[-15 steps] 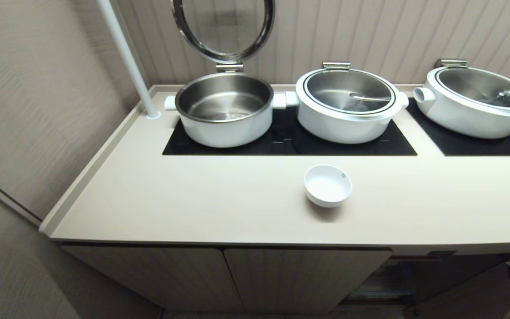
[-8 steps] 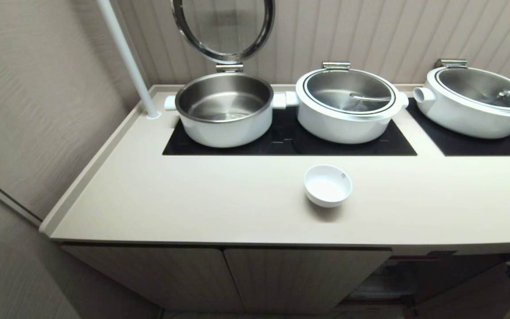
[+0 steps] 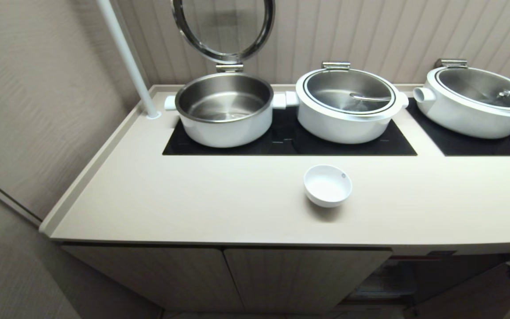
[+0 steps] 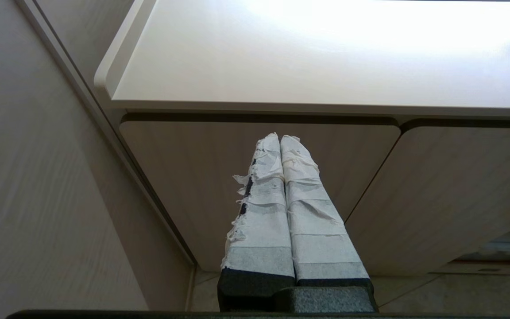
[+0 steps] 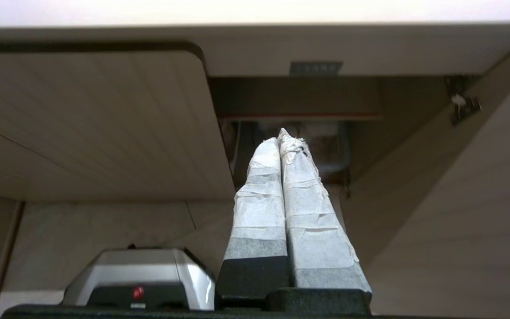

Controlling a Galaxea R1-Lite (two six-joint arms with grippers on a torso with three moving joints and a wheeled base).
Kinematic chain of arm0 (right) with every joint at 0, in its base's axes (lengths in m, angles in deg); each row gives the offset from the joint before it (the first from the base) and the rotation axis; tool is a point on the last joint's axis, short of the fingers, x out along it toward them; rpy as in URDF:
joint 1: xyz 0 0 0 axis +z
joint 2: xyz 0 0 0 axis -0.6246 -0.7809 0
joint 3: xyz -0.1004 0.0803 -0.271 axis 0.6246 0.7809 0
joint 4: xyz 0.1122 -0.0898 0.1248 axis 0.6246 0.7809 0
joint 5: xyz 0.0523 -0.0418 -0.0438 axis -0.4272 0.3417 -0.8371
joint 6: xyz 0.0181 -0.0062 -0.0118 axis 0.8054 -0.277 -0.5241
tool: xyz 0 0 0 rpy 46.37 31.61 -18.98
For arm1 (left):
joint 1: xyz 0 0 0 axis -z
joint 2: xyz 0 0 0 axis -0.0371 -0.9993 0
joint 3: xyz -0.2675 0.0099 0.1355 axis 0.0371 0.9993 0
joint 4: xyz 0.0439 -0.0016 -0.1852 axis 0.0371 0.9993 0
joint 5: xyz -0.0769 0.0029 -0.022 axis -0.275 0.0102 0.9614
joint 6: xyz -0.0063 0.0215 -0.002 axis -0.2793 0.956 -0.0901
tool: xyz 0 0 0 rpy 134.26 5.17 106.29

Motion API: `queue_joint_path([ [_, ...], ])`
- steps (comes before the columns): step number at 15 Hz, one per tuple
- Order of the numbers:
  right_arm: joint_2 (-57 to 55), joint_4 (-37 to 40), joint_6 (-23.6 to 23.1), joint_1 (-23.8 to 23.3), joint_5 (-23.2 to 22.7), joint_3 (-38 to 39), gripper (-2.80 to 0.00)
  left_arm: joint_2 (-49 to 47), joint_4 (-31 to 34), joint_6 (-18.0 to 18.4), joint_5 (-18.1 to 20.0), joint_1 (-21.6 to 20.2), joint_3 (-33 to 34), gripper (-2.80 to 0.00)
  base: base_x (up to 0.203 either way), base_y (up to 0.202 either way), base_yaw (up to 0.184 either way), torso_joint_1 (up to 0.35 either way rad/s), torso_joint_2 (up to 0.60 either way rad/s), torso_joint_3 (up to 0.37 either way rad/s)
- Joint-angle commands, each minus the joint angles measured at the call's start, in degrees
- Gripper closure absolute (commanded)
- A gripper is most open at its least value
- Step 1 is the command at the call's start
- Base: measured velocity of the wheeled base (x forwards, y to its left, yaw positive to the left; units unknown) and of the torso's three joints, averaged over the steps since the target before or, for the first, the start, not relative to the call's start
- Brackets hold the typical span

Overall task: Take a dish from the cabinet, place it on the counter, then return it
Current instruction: Pick up the bowl from the table

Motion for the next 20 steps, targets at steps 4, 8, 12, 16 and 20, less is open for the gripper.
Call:
queue_joint_path([
  [4, -15.2, -0.9, 0.1, -1.3, -4.8, -6.4, 0.00, 0.0, 0.0, 0.0, 0.0, 0.0, 0.0, 0.00, 0.000, 0.000, 0.000, 0.000, 0.00, 0.000],
  [8, -29.8, -7.8, 0.3, -1.3, -6.9, -11.4, 0.00, 0.0, 0.0, 0.0, 0.1, 0.0, 0.0, 0.00, 0.000, 0.000, 0.000, 0.000, 0.00, 0.000],
  [12, -42.5, -11.1, 0.7, -1.2, -7.8, -20.8, 0.00, 0.0, 0.0, 0.0, 0.0, 0.0, 0.0, 0.00, 0.000, 0.000, 0.000, 0.000, 0.00, 0.000],
  [16, -53.1, -10.9, -0.4, -0.9, -8.6, -31.9, 0.00, 0.0, 0.0, 0.0, 0.0, 0.0, 0.0, 0.00, 0.000, 0.000, 0.000, 0.000, 0.00, 0.000],
  [20, -63.4, -11.3, -1.3, 4.4, -12.4, -38.3, 0.00, 0.0, 0.0, 0.0, 0.0, 0.0, 0.0, 0.00, 0.000, 0.000, 0.000, 0.000, 0.00, 0.000],
])
